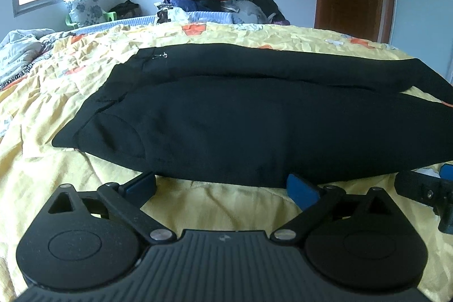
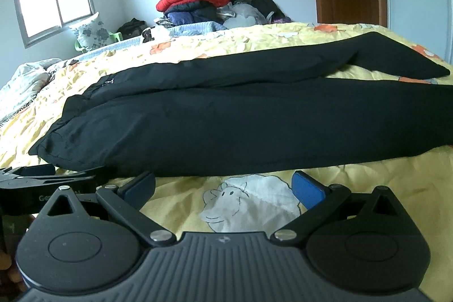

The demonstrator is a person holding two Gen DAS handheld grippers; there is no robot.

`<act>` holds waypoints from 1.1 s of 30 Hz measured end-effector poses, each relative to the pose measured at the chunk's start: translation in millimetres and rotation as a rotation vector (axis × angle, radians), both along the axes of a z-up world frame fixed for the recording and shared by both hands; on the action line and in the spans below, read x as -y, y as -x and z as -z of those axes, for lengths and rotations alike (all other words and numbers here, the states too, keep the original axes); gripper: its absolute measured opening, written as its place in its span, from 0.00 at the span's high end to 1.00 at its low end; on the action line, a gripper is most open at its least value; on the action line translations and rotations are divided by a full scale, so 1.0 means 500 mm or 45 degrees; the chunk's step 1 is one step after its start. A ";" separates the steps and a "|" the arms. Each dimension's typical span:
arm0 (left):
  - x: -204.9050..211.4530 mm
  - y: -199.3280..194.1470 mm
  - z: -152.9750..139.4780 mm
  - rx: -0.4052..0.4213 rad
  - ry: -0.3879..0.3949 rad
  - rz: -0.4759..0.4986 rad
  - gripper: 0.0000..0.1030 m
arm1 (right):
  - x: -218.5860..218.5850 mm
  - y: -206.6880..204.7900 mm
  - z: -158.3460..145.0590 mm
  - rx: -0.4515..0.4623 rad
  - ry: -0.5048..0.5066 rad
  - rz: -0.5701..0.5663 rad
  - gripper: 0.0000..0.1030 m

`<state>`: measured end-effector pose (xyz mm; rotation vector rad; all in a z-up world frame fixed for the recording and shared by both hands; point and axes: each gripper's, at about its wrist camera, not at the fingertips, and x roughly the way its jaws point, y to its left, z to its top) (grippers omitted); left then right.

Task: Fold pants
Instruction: 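Position both grippers open above the waistband of the black trousers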

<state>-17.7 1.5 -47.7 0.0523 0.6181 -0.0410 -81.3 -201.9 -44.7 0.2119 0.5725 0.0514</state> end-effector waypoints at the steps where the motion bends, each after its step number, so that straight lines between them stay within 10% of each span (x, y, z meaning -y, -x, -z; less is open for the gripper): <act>1: 0.000 -0.001 0.001 -0.006 0.002 -0.001 0.01 | -0.001 -0.001 0.001 -0.002 -0.001 -0.002 0.00; 33: 0.005 -0.003 0.010 -0.029 0.007 -0.011 0.00 | -0.030 -0.011 0.014 -0.079 0.131 -0.024 0.00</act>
